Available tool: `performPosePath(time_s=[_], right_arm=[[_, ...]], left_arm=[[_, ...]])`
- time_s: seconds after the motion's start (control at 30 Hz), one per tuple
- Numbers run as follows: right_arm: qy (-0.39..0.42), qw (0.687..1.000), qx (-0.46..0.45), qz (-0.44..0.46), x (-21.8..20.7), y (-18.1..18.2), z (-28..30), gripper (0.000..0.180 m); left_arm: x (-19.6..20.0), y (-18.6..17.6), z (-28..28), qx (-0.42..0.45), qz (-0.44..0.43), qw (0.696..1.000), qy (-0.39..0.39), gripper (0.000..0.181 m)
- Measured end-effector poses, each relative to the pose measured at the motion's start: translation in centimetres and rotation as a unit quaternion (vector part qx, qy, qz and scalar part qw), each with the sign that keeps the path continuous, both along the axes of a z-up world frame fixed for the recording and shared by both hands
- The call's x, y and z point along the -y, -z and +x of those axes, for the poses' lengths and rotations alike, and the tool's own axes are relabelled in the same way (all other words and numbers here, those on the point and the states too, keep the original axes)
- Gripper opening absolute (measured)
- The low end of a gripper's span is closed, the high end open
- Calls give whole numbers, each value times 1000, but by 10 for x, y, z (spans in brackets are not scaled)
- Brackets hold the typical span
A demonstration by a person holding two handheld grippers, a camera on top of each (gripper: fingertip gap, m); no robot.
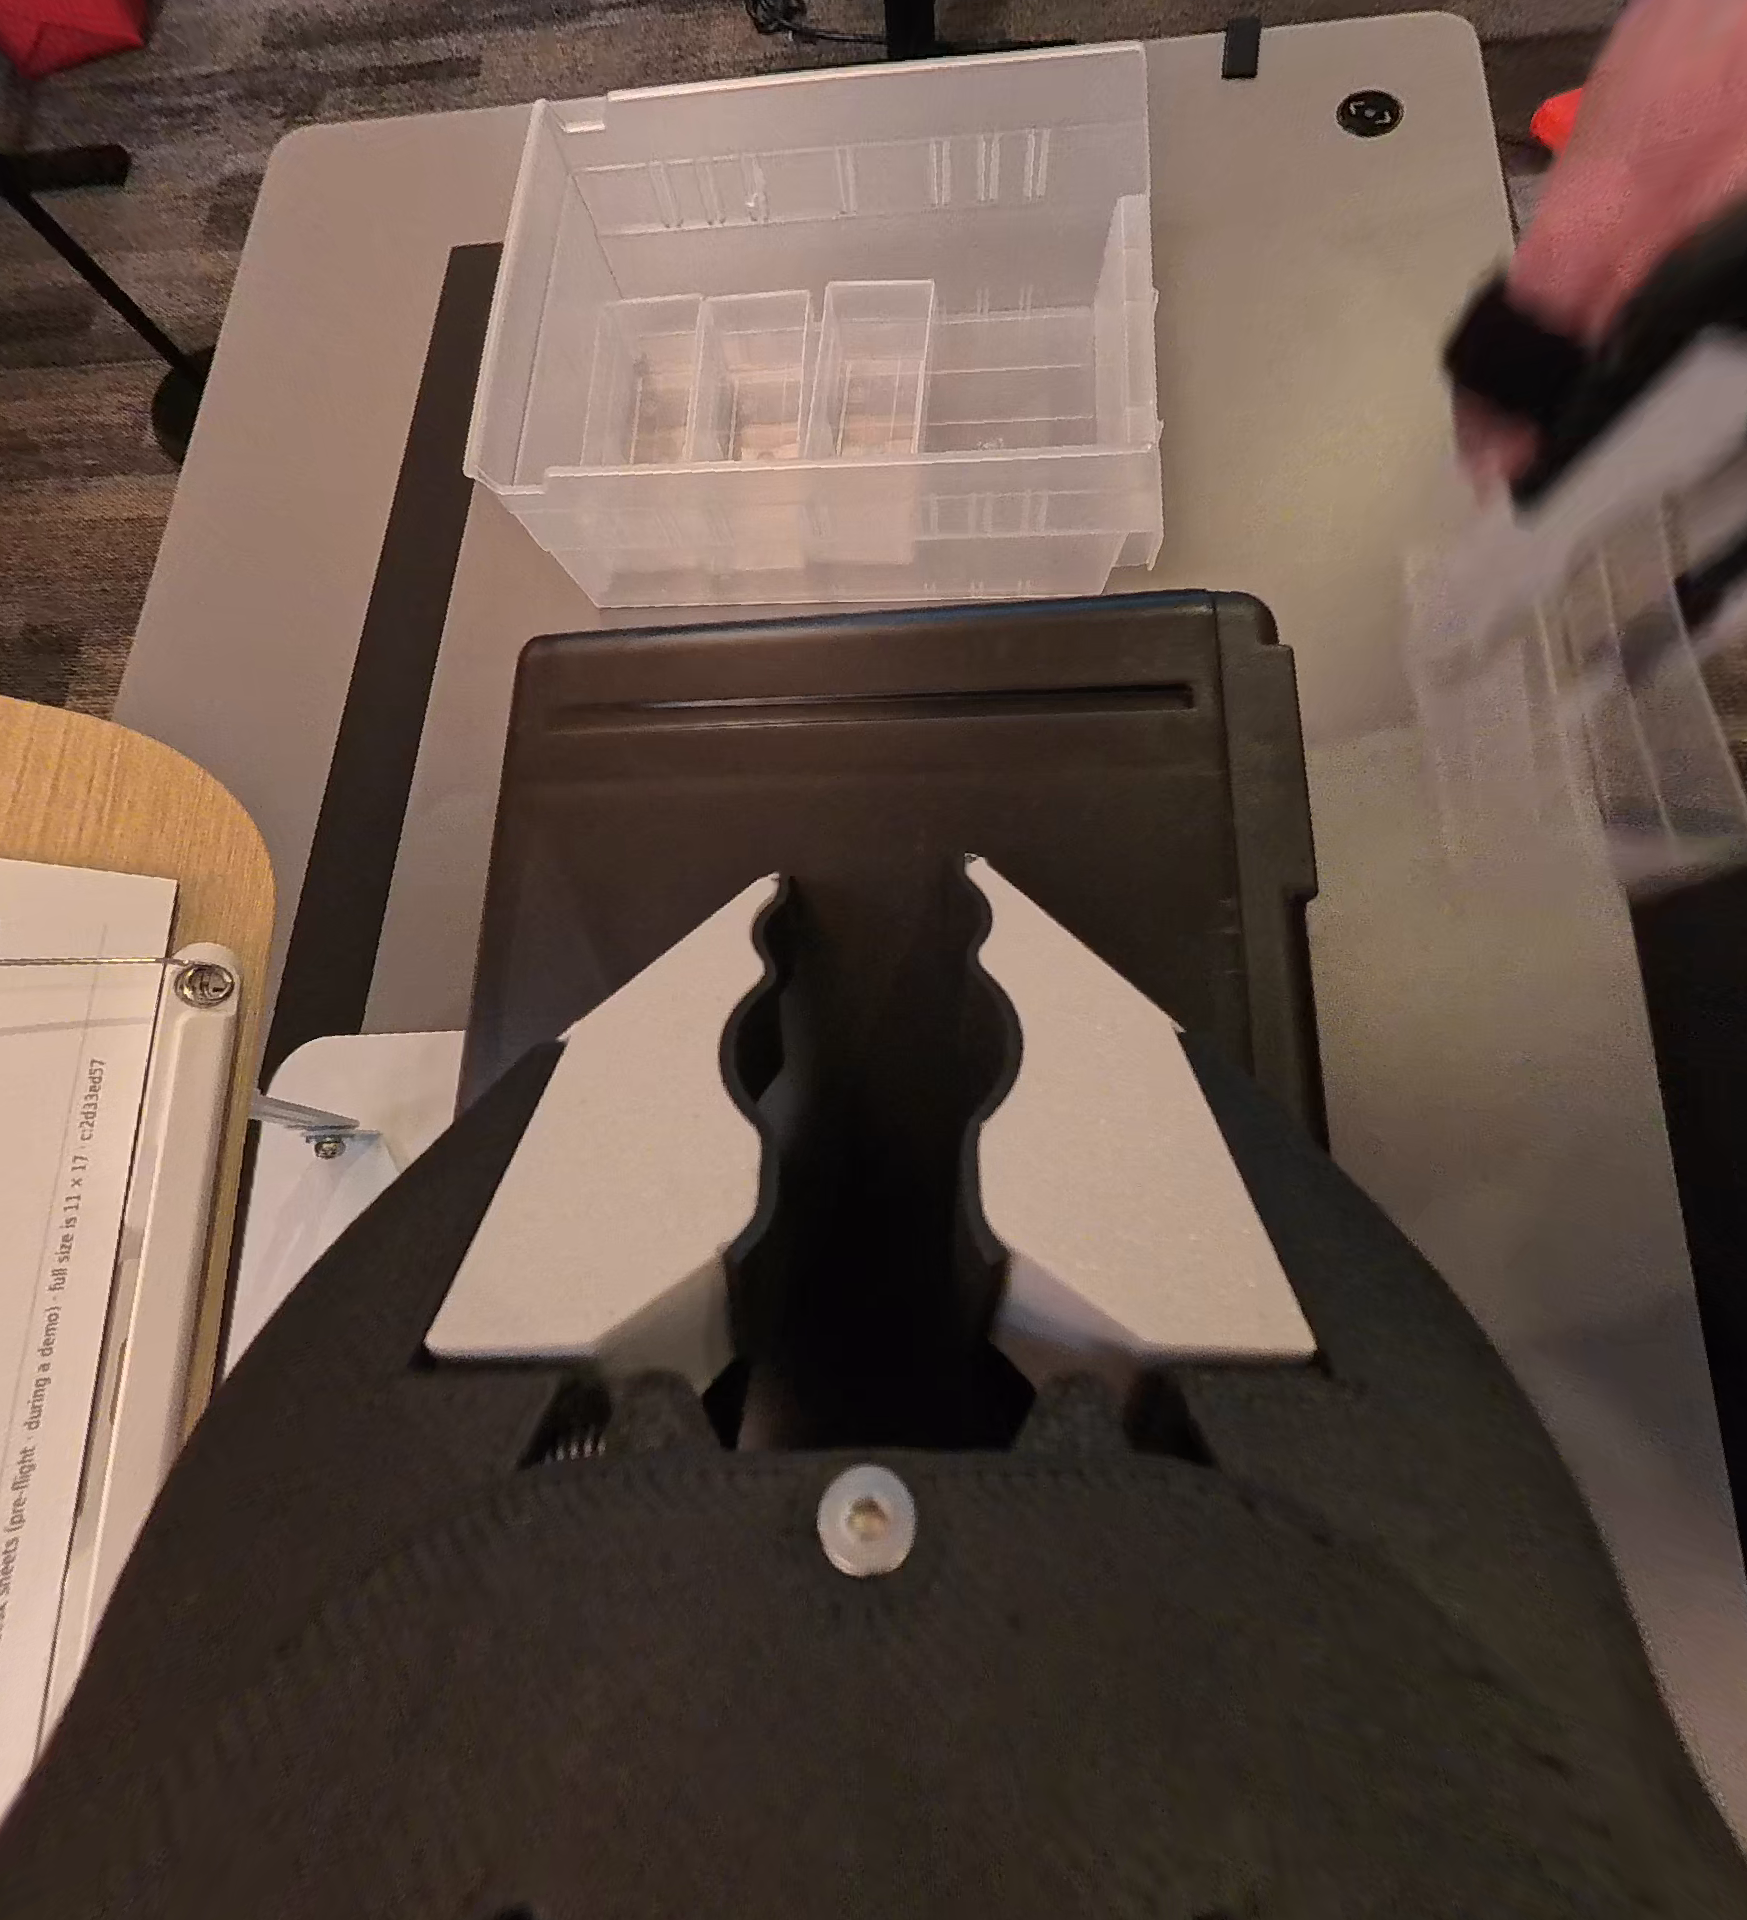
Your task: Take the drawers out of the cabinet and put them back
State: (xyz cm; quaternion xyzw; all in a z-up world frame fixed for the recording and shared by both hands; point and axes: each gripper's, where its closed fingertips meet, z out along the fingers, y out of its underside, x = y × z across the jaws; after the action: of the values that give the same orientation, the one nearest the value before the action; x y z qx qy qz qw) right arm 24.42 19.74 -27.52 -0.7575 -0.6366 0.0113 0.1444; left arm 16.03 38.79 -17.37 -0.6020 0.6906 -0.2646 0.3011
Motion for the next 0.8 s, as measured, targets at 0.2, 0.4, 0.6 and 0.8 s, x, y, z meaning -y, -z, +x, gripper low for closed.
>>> performPosePath(time_s=[0.2, 0.4, 0.6, 0.8], right_arm=[[107, 987, 103, 65, -58, -38, 159, 57], [92, 979, 184, -8, -90, 23, 222, 58], [46, 976, 205, -49, -104, 72, 220, 59], [44, 974, 219, -43, -116, 91, 219, 64]], left_arm=[[0, 0, 0, -1, -3, 1000, 0, 28], [0, 0, 0, -1, -3, 1000, 0, 29], [0, 0, 0, -1, -7, 1000, -1, 29], [0, 0, 0, -1, -7, 1000, -1, 29]])
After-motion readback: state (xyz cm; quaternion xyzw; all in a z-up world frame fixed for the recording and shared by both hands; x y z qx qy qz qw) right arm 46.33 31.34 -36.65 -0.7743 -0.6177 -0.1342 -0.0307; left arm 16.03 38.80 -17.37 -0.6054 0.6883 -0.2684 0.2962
